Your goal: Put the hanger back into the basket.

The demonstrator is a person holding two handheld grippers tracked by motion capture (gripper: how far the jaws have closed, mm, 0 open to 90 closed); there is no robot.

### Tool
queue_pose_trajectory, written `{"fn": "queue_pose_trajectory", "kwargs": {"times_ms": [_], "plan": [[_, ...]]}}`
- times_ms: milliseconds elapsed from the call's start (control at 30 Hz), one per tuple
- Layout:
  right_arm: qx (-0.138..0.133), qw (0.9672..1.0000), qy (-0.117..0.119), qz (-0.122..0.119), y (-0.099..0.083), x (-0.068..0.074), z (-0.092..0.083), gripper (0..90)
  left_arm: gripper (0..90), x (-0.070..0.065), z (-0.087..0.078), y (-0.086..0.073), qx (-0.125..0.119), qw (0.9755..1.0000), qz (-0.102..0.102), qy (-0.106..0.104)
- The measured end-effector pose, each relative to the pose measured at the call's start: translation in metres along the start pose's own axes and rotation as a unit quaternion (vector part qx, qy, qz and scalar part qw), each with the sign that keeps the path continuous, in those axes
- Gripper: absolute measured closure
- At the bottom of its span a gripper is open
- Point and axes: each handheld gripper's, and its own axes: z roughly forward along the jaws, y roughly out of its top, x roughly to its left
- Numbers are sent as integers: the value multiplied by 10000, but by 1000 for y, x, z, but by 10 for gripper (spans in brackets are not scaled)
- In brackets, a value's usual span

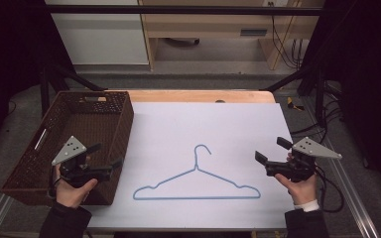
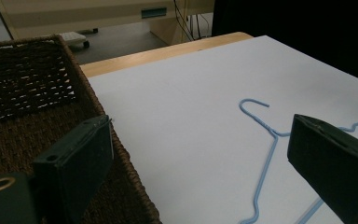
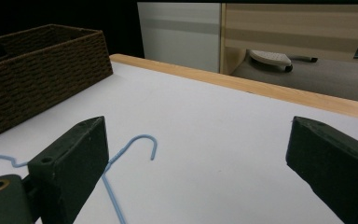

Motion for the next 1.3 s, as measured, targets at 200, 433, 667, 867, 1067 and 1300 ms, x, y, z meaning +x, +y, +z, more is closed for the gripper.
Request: {"fn": "queue_pose_trajectory", "kwargs": {"times_ms": [200, 433, 667, 867, 1067, 1300], "plan": [[91, 9999, 47, -81, 2, 7, 4, 66, 63, -3, 3, -1, 41, 10000, 31, -33], [331, 9992, 95, -225, 1, 19, 20, 75, 63, -4, 5, -1, 81, 9999, 76, -35], [604, 9966, 260, -498, 0, 39, 41, 96, 63, -5, 5, -1, 93, 9999, 108, -47], [928, 9922, 467, -691, -3, 55, 60, 131, 63, -5, 4, 0, 46, 9999, 102, -50], [1348, 9857, 616, -807, -11, 65, 81, 177, 63, -5, 4, 0, 76, 9999, 122, -57], [1694, 9791, 705, -874, -23, 70, 97, 236, 63, -5, 4, 0, 76, 9998, 148, -52]]}}
